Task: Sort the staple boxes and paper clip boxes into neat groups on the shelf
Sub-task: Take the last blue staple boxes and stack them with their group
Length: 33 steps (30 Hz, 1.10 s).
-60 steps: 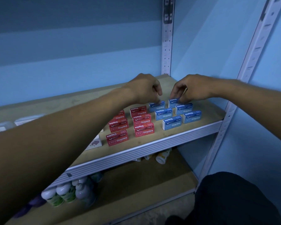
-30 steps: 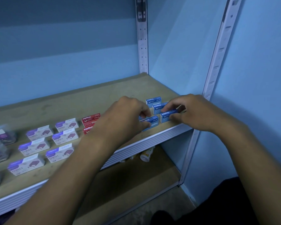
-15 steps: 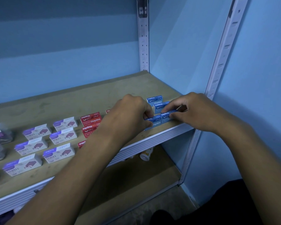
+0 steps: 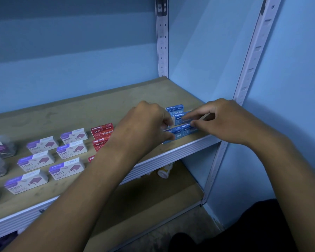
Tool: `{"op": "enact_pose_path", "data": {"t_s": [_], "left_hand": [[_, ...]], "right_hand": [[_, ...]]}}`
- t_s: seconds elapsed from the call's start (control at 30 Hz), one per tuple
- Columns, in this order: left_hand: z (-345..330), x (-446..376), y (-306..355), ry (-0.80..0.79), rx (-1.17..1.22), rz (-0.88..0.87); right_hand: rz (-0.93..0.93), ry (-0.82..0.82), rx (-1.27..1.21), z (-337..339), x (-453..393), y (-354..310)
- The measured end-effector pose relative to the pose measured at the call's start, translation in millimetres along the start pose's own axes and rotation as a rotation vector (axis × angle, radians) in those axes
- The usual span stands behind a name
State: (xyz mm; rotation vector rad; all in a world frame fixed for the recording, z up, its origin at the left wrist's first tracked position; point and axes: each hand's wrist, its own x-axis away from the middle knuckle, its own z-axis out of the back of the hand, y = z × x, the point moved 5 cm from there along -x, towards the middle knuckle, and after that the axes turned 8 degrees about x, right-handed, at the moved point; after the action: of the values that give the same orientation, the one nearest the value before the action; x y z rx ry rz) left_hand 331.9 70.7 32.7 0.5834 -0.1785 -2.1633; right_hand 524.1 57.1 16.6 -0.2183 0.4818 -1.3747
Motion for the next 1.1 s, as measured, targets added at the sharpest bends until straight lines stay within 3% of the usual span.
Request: {"op": "enact_pose_path", "data": {"t_s": [0.23, 0.73, 1.1], "left_hand": [[11, -5, -6, 0.089, -0.028, -0.020], [-1, -18, -21, -0.028, -0.013, 0.017], [-2, -20, -20, -0.022, -0.004, 0.023]], "right_hand": [[-0.007, 0.120, -0.058, 3, -13, 7], [0.003, 0.077, -0.004, -13, -40, 4], [-0.005, 0.065, 0.044, -16, -42, 5]]}}
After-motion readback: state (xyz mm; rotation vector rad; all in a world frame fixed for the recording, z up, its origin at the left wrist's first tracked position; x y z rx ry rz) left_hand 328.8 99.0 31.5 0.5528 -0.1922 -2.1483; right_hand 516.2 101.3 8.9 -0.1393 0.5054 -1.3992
